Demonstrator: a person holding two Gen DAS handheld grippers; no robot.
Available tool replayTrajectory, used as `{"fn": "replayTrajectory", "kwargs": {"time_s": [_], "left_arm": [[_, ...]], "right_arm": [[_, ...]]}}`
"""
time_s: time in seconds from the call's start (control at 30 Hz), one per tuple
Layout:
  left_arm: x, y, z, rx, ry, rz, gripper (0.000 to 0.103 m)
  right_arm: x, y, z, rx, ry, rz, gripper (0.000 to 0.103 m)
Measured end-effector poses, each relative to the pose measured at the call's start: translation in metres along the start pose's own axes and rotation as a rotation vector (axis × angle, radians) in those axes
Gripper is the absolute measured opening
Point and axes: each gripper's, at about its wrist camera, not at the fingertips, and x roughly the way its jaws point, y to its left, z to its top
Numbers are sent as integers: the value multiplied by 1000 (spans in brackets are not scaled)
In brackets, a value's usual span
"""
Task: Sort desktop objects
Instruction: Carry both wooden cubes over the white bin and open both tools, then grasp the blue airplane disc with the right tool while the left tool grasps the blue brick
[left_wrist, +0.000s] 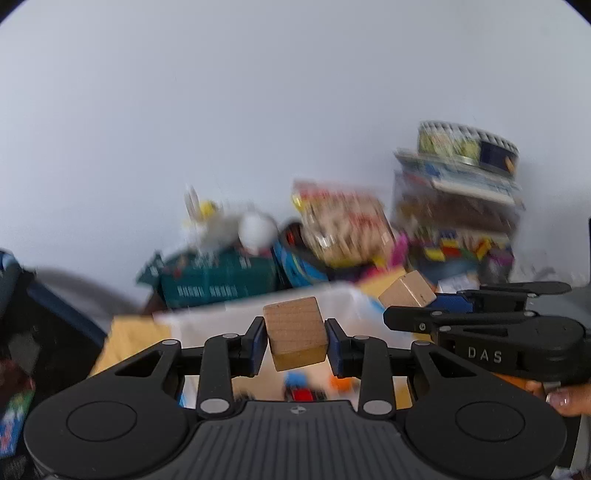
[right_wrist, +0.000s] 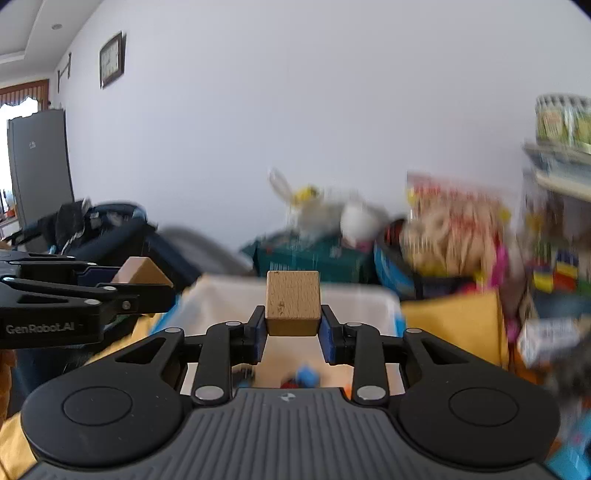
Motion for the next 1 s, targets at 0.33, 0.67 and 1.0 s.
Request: {"fn": "replayTrajectory", "kwargs": {"time_s": [0.33, 0.67, 1.0], "left_arm": [[71, 24, -3, 37, 106, 101, 37], [83, 17, -31, 98, 193, 120, 48], [23, 5, -38, 99, 123, 188, 78]], "right_arm": [[58, 19, 2, 7, 101, -56, 33], [69, 17, -26, 32, 209, -65, 45], [12, 15, -39, 39, 123, -24, 64]]}}
